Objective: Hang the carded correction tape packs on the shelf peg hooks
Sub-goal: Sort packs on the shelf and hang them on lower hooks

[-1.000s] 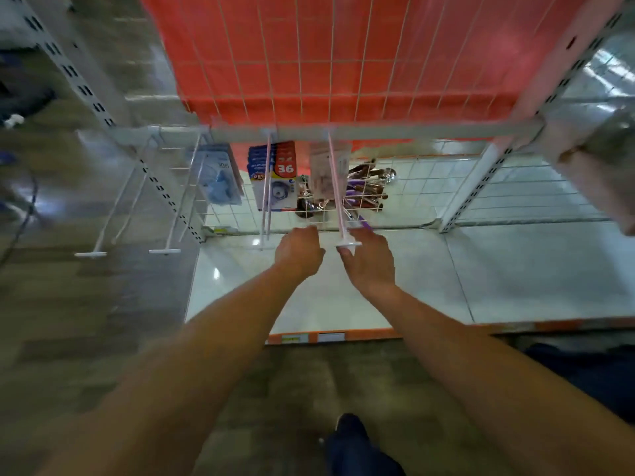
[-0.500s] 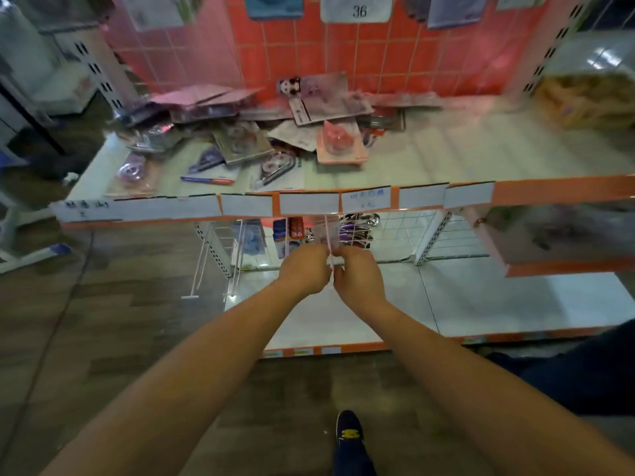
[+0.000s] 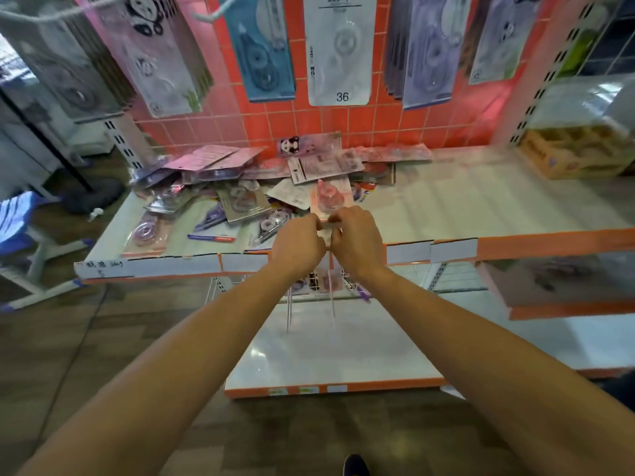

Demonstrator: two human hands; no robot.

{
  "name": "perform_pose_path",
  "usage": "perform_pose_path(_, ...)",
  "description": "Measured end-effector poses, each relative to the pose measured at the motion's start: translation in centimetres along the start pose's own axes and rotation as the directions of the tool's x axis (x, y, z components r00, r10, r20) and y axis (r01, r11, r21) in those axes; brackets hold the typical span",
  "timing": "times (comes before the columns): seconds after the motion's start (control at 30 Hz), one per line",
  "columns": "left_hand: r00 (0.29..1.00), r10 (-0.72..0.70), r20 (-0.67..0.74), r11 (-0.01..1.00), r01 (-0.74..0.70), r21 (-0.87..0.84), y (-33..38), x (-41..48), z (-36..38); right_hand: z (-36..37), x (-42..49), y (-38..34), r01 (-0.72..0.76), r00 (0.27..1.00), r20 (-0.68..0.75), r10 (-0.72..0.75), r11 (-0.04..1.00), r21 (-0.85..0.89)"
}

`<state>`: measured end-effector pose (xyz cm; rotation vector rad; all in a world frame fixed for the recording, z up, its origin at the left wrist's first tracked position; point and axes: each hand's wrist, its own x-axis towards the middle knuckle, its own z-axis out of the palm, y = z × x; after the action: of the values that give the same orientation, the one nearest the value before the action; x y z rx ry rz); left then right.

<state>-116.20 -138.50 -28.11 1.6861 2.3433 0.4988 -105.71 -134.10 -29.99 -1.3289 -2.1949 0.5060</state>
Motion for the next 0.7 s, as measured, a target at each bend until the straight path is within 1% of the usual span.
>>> perform_pose_path(0.13, 0.998, -0.053, -0.026, 0.998, 0.052, -0.038, -0.4, 1.8, 0.3, 1.0, 2.5, 1.0, 0.078, 0.997, -0.019, -0.080, 0.993, -0.089)
perform_pose_path(0.23, 0.994, -0.102, -0.036, 0.993, 0.100, -0.063, -0.4, 2.9, 0.7, 1.7, 4.0, 1.1, 0.132, 0.991, -0.014, -0.134, 0.988, -0.083)
perform_pose_path(0.3, 0.988, -0.150, -0.023, 0.982, 0.146, -0.117, 0.0, 3.4, 0.8, 2.1, 4.6, 1.2, 0.129, 0.991, -0.006, -0.130, 0.988, -0.084)
perform_pose_path(0.37, 0.980, -0.199, 0.017, 0.955, 0.198, -0.218, 0.4, 3.9, 1.0, 2.4, 4.7, 1.3, 0.124, 0.992, 0.020, -0.122, 0.988, -0.088)
perform_pose_path(0.4, 0.971, -0.234, 0.038, 0.925, 0.234, -0.300, 0.4, 4.1, 1.1, 2.6, 4.7, 1.5, 0.124, 0.992, 0.028, -0.123, 0.989, -0.074)
perform_pose_path(0.47, 0.950, -0.304, 0.067, 0.823, 0.298, -0.484, 0.2, 4.5, 1.4, 2.9, 4.7, 1.8, 0.140, 0.990, 0.034, -0.138, 0.989, -0.040)
perform_pose_path(0.5, 0.940, -0.331, 0.076, 0.773, 0.317, -0.549, 0.2, 4.5, 1.5, 2.9, 4.7, 1.8, 0.150, 0.988, 0.027, -0.149, 0.988, -0.032)
perform_pose_path(0.6, 0.916, -0.385, 0.117, 0.631, 0.353, -0.691, 0.4, 4.6, 1.6, 2.6, 4.3, 1.9, 0.142, 0.990, -0.003, -0.142, 0.989, 0.028)
perform_pose_path(0.7, 0.889, -0.401, 0.220, 0.478, 0.408, -0.778, 0.7, 4.2, 1.0, 2.0, 3.7, 1.5, 0.143, 0.990, 0.005, -0.144, 0.987, 0.077)
